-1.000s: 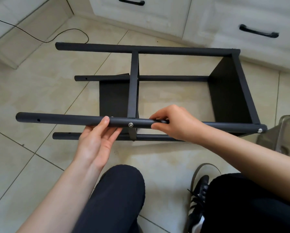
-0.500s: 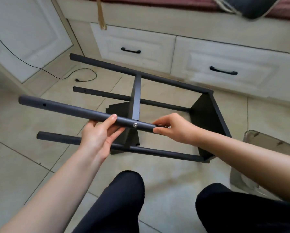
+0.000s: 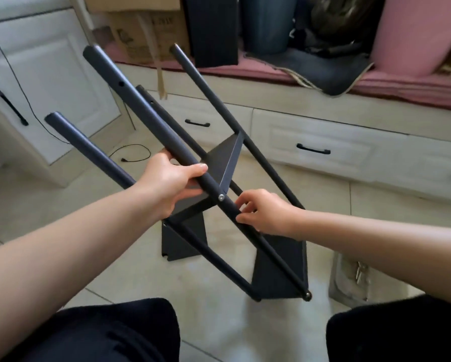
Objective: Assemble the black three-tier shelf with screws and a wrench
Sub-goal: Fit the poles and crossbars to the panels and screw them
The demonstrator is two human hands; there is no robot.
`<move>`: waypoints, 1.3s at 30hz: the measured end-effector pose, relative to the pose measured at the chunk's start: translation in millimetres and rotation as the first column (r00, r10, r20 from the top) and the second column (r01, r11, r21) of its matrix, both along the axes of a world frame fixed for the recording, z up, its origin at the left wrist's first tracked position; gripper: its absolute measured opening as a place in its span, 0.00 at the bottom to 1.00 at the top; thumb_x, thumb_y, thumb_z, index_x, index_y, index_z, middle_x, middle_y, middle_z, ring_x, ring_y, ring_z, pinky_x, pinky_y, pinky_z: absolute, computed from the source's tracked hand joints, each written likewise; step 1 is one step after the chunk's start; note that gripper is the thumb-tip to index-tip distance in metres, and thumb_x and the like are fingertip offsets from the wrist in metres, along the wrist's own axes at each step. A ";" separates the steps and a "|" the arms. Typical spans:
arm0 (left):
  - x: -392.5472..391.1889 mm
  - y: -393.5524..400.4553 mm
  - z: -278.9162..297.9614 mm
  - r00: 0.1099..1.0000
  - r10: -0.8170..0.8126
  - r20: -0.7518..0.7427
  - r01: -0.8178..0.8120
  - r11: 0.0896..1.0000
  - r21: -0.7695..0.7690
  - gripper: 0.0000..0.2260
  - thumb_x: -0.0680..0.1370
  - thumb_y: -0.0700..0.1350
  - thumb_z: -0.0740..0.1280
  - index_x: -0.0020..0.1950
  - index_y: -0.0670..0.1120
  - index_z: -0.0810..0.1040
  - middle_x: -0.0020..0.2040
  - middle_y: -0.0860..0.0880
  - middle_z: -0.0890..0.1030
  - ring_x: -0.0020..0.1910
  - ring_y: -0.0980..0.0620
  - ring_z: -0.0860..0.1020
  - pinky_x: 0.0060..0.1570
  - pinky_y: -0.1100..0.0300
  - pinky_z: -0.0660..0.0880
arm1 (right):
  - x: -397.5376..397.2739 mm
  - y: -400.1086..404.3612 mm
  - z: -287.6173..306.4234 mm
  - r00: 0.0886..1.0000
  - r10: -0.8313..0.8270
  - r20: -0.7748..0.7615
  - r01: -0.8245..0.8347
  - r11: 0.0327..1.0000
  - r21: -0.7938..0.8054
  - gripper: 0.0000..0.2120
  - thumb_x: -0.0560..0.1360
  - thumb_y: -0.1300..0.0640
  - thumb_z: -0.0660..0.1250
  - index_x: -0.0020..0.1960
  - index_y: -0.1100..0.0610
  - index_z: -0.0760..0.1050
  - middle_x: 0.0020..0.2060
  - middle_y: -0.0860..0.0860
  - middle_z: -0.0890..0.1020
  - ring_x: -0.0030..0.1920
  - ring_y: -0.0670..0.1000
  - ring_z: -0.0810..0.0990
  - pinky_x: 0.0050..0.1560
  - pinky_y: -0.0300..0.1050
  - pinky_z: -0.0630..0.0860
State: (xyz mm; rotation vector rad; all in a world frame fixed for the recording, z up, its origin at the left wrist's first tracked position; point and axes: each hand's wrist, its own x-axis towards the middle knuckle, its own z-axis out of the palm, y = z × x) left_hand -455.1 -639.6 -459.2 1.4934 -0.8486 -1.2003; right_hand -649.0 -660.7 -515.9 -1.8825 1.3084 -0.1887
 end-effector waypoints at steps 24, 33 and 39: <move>-30.0 97.1 6.4 0.693 -0.311 0.650 0.420 0.907 -0.014 0.11 0.72 0.39 0.77 0.48 0.47 0.76 0.44 0.48 0.83 0.45 0.50 0.84 0.51 0.48 0.82 | -128.9 -33.1 24.5 0.810 -0.553 0.195 0.550 0.832 0.075 0.25 0.80 0.46 0.64 0.73 0.53 0.63 0.59 0.53 0.76 0.57 0.54 0.78 0.52 0.49 0.78; -35.0 93.5 9.3 0.619 -0.267 0.739 0.448 0.893 -0.052 0.18 0.74 0.40 0.76 0.47 0.58 0.71 0.45 0.52 0.82 0.45 0.54 0.82 0.49 0.55 0.79 | -128.9 -43.6 26.6 0.688 -0.654 0.315 0.691 0.723 -0.010 0.05 0.82 0.54 0.61 0.57 0.54 0.69 0.51 0.55 0.81 0.54 0.56 0.81 0.53 0.61 0.81; -40.1 72.0 17.9 0.624 -0.211 0.752 0.454 0.882 -0.130 0.19 0.74 0.39 0.76 0.49 0.58 0.69 0.45 0.50 0.83 0.44 0.55 0.82 0.46 0.60 0.78 | -150.6 -34.2 26.7 0.652 -0.693 0.307 0.730 0.683 -0.009 0.08 0.83 0.55 0.60 0.58 0.58 0.69 0.43 0.53 0.79 0.41 0.51 0.81 0.42 0.53 0.82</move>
